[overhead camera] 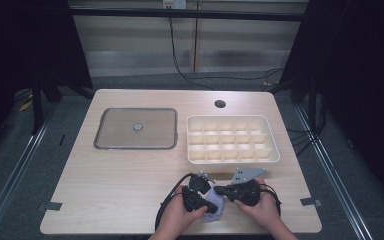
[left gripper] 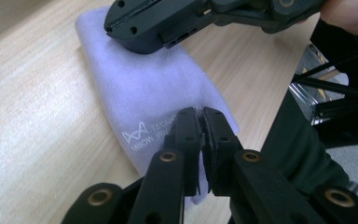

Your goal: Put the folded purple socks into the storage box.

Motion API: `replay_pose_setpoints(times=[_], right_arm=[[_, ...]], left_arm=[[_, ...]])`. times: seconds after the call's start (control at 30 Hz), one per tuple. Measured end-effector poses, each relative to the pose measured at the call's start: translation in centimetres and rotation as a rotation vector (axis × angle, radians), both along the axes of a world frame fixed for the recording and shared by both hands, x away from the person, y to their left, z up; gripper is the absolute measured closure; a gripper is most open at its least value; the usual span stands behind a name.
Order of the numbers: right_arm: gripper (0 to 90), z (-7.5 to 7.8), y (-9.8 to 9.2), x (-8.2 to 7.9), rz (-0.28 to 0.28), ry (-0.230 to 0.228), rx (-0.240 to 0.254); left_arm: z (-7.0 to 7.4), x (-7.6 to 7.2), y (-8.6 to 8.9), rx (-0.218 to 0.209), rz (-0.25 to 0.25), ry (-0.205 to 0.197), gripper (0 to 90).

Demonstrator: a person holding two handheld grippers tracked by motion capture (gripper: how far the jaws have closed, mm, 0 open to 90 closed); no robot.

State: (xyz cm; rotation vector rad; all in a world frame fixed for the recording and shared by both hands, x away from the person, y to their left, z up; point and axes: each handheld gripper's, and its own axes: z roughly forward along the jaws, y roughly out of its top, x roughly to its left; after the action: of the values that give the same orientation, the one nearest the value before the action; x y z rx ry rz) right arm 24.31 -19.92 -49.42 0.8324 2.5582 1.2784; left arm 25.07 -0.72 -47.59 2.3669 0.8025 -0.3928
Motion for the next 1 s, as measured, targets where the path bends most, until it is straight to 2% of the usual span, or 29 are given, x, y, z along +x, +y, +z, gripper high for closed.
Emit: replay_pose_setpoints(times=[0.4, 0.57, 0.73, 1.0], right_arm=[[88.4, 0.0, 0.0, 0.7, -0.027, -0.019, -0.005], [86.9, -0.2, -0.2, 1.0, -0.031, -0.004, 0.014], [82.3, 0.1, -0.4, 0.9, -0.040, -0.005, 0.013], [75.4, 0.7, -1.4, 0.6, -0.062, 0.004, 0.040]], left_arm=[[0.0, 0.2, -1.3, -0.002, -0.004, -0.034, 88.4], [-0.1, 0.2, -1.3, -0.016, 0.001, -0.032, 88.0], [-0.1, 0.1, -1.3, -0.046, -0.001, -0.020, 84.4], [0.9, 0.3, -1.0, -0.061, -0.014, -0.036, 78.1]])
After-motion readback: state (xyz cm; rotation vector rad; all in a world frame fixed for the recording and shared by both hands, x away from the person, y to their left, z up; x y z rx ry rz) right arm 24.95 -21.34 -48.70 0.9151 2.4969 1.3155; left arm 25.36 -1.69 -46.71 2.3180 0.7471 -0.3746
